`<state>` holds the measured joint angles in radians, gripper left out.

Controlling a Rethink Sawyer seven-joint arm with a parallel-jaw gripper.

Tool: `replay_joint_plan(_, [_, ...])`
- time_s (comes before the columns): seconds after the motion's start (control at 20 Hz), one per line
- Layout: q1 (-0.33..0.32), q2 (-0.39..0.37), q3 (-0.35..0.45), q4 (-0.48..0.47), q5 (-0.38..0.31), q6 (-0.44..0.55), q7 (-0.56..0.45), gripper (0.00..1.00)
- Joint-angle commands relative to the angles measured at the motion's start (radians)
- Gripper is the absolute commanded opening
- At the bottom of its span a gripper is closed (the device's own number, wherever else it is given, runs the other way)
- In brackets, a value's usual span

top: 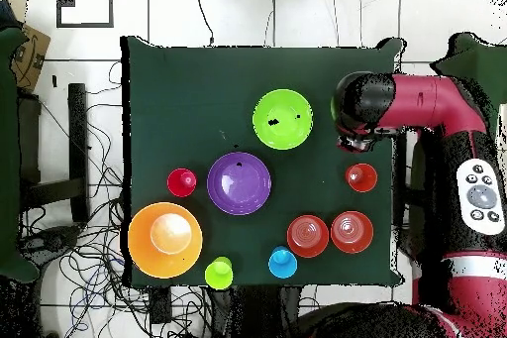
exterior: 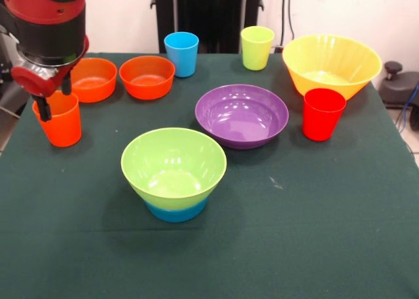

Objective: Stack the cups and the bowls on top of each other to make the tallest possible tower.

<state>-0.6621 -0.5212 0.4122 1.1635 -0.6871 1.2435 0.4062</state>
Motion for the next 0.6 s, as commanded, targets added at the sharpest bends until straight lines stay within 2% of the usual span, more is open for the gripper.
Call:
replay_joint_plan(0.05, [0.035, -0.005, 0.027, 0.035, -0.154, -0.067, -0.295, 1.0])
replay_joint_plan(0.25, [0.056, -0.008, 0.003, 0.03, -0.226, -0.049, -0.309, 1.0])
replay_joint_plan(0.6, [0.033, 0.013, -0.002, 0.07, -0.224, -0.015, -0.238, 1.0])
